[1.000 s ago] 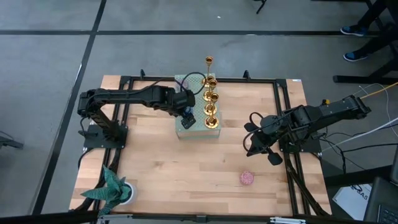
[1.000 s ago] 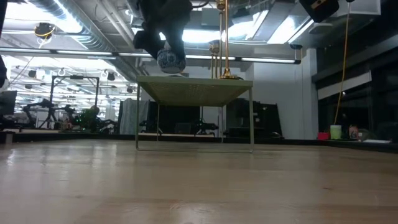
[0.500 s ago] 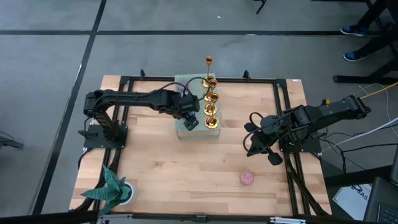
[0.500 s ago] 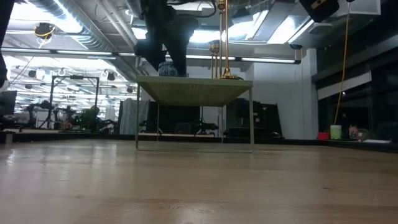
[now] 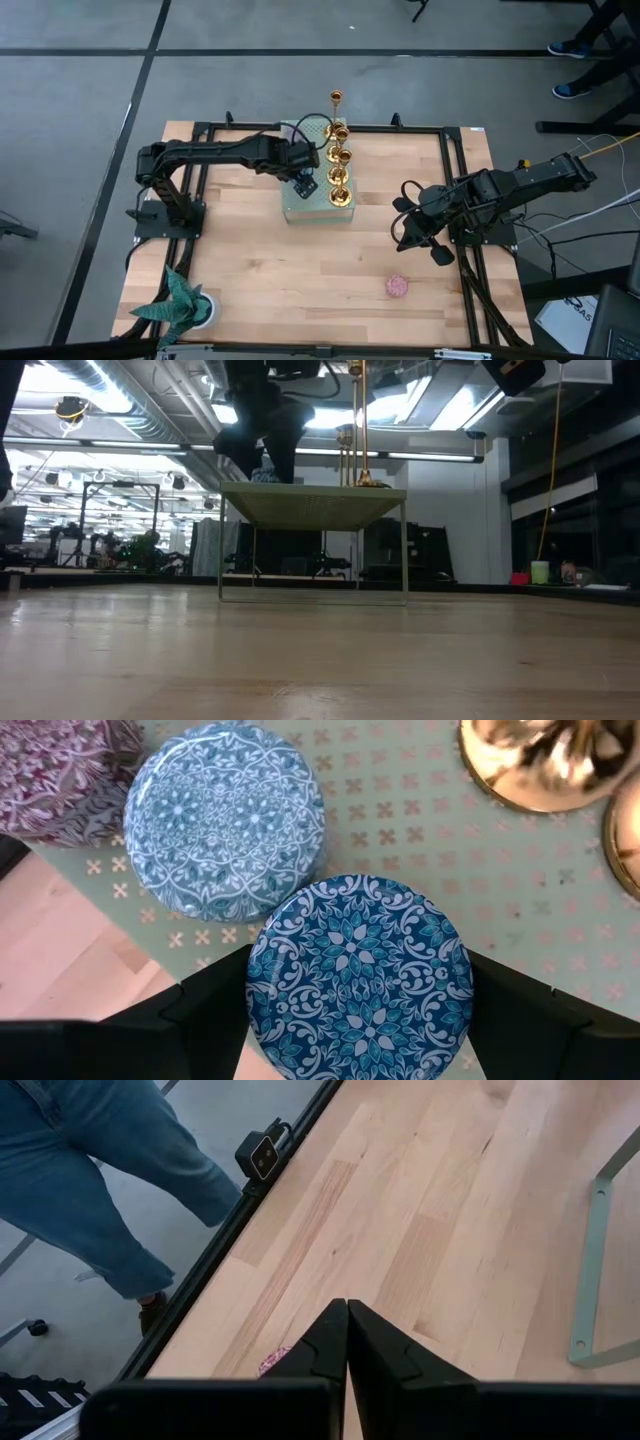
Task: Pick & Place candle stick holders
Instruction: Align the blue scented candle with the other scented candles on the shelf
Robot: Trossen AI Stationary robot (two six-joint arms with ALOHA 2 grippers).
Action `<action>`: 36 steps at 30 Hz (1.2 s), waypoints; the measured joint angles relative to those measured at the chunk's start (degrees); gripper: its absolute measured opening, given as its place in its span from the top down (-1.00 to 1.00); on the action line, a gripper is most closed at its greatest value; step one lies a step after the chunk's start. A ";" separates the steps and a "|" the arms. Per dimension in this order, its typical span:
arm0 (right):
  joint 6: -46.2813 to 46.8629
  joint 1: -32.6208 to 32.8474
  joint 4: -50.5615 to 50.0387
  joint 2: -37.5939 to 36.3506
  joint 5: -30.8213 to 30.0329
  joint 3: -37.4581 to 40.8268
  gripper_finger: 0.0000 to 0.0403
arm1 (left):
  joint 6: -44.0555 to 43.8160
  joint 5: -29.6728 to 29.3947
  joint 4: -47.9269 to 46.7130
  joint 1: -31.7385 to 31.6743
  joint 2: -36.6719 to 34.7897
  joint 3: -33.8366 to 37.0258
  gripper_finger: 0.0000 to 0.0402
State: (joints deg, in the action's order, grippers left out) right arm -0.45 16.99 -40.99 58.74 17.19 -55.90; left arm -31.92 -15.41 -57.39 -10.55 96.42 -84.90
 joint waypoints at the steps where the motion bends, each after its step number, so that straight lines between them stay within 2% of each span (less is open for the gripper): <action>1: -0.02 0.00 -0.01 0.00 0.00 0.00 0.93 | 0.06 -0.01 0.04 -0.24 0.00 -0.01 -0.50; 18: -0.02 0.00 0.00 0.00 -0.02 0.00 0.93 | 0.15 0.03 0.14 -0.39 0.00 -0.01 -0.51; 31: -0.02 0.00 -0.01 0.00 -0.02 0.00 0.93 | 2.25 0.00 0.33 1.17 0.00 -0.01 -0.72; 33: -0.02 0.00 -0.02 0.00 -0.03 0.00 0.93 | 1.88 -1.20 0.27 1.21 -0.49 0.01 -0.72; 36: -0.02 0.00 -0.01 0.00 -0.04 0.00 0.93 | 1.36 -6.54 0.64 2.46 -2.12 -0.01 -0.72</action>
State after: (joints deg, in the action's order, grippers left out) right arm -0.47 16.99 -41.00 58.74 17.15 -55.90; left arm -30.57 -21.96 -56.76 -8.10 94.30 -84.90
